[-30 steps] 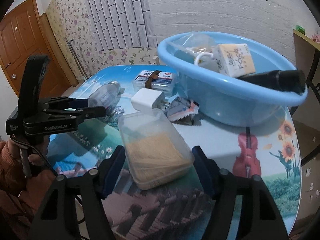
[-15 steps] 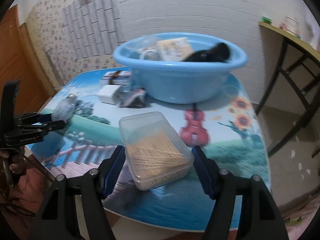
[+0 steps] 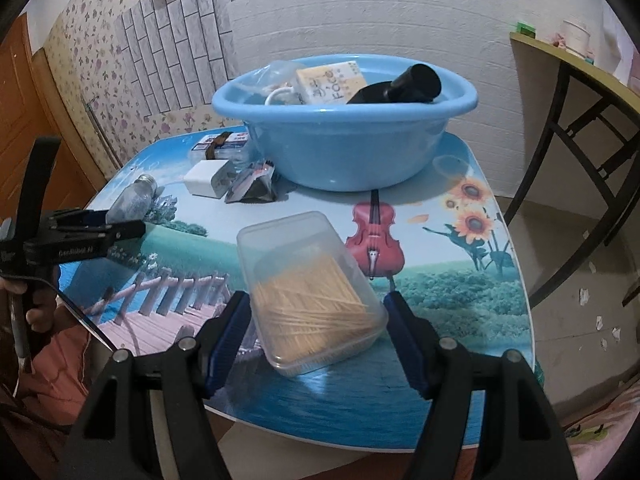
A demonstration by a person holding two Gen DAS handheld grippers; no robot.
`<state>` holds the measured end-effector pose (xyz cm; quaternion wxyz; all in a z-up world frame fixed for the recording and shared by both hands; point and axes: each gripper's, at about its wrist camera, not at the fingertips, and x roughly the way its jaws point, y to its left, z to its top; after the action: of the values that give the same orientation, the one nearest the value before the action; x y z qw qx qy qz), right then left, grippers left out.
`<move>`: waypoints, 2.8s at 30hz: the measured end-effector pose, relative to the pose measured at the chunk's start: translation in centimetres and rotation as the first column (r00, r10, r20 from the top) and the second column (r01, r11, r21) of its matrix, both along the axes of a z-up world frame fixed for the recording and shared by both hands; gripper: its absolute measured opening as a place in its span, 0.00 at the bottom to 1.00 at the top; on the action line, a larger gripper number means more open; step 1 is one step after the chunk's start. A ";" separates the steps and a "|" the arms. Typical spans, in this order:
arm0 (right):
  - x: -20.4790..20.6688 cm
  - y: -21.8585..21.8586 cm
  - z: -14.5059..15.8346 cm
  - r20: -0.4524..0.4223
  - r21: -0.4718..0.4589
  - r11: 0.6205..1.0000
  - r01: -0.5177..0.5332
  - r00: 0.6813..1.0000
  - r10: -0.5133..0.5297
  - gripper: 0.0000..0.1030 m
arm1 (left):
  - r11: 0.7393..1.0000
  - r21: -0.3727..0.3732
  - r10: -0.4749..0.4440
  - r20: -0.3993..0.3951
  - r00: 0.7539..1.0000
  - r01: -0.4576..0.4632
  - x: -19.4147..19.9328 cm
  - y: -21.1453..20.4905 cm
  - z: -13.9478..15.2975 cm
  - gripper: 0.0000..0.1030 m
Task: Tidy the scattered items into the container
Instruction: 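Grasp the glass bottle with the left gripper while the right grasps the clear toothpick box, then carry the glass bottle and toothpick box over the blue basin with both grippers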
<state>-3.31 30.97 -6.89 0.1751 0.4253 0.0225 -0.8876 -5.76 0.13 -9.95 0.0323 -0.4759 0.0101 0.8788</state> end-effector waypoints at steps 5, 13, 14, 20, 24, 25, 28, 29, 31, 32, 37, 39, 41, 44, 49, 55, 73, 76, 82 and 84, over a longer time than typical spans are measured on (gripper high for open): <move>-0.4 0.4 -0.1 -0.008 -0.010 1.000 0.012 1.000 -0.012 0.74 | 1.000 -0.003 -0.002 -0.012 1.000 0.002 -0.2 0.2 -0.1 0.60; -1.0 -0.2 -0.4 -0.014 -0.003 1.000 -0.005 1.000 0.005 0.75 | 1.000 0.004 -0.006 -0.029 1.000 0.006 -0.3 0.4 0.1 0.50; -1.1 -0.4 -0.4 -0.017 0.000 1.000 -0.011 1.000 0.011 0.75 | 1.000 0.007 -0.012 -0.032 0.999 0.012 -0.2 0.5 0.2 0.48; -1.4 -0.6 -0.1 -0.049 -0.015 1.000 -0.020 0.999 0.019 0.62 | 1.000 0.024 -0.007 -0.039 0.999 0.008 0.0 0.2 0.5 0.44; -0.7 -0.8 0.9 -0.081 -0.023 0.999 -0.045 0.996 0.043 0.60 | 0.999 0.030 -0.010 -0.087 0.996 0.013 0.3 0.5 2.0 0.41; -0.5 -0.8 1.2 -0.090 -0.024 0.999 -0.048 0.995 0.045 0.59 | 0.999 0.032 -0.013 -0.098 0.995 0.016 0.4 0.6 2.4 0.41; -0.2 -1.0 2.4 -0.112 -0.039 0.997 -0.071 0.992 0.066 0.08 | 0.999 0.031 -0.035 -0.122 0.992 0.039 0.4 1.3 3.4 0.40; -0.1 -1.1 2.8 -0.123 -0.036 0.997 -0.070 0.990 0.065 0.10 | 0.999 0.028 -0.041 -0.125 0.991 0.044 0.4 1.4 3.5 0.40; -0.2 -1.3 3.3 -0.125 -0.030 0.996 -0.084 0.989 0.080 0.10 | 0.999 0.027 -0.043 -0.114 0.993 0.047 0.3 1.5 3.2 0.40; -0.3 -1.4 3.2 -0.116 -0.024 0.996 -0.084 0.990 0.081 0.10 | 0.999 0.029 -0.043 -0.108 0.993 0.046 0.3 1.4 3.0 0.40; -0.4 -1.2 2.5 -0.101 -0.012 0.998 -0.056 0.993 0.055 0.56 | 0.998 0.025 -0.049 -0.076 0.996 0.051 0.6 1.3 2.1 0.39; -0.5 -1.1 2.4 -0.095 -0.019 0.998 -0.060 0.994 0.058 0.66 | 0.999 0.022 -0.048 -0.073 0.996 0.050 0.7 1.3 1.9 0.39; -0.6 -1.3 2.1 -0.081 -0.022 0.997 -0.069 0.994 0.067 0.67 | 0.999 0.025 -0.046 -0.073 0.996 0.048 0.8 1.1 1.8 0.39; -0.7 -1.9 1.4 -0.062 0.001 0.996 -0.090 0.994 0.090 0.70 | 0.998 0.027 -0.046 -0.074 0.996 0.048 0.7 1.0 1.9 0.39; -0.5 -2.9 0.7 -0.084 0.060 0.992 -0.113 0.990 0.117 0.79 | 0.998 0.029 -0.052 -0.066 0.996 0.054 0.7 0.9 1.7 0.39; -0.9 -2.0 0.7 -0.104 0.054 0.996 -0.069 0.992 0.074 0.80 | 0.998 0.036 -0.043 -0.063 0.997 0.046 0.4 0.7 1.5 0.39; -2.4 -0.8 -1.7 0.002 0.045 0.999 -0.005 1.000 0.005 0.72 | 0.998 0.043 -0.046 -0.062 0.997 0.049 0.2 0.5 1.2 0.39; -2.3 -0.3 -1.7 0.008 0.015 1.000 -0.003 1.000 0.002 0.70 | 0.998 0.044 -0.046 -0.066 0.997 0.049 0.3 0.5 1.3 0.39; -1.6 -0.6 -0.5 -0.028 -0.002 1.000 -0.011 1.000 0.011 0.66 | 0.998 0.031 -0.048 -0.083 0.995 0.051 0.8 0.6 2.2 0.39; -1.3 -0.7 0.3 -0.049 -0.020 0.999 -0.027 0.998 0.026 0.65 | 0.998 0.029 -0.056 -0.102 0.993 0.059 1.0 0.7 3.0 0.38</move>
<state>-4.56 30.24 -6.55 0.1905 0.4017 0.0234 -0.8954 -4.75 0.78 -6.99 0.0646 -0.4298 0.0116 0.9005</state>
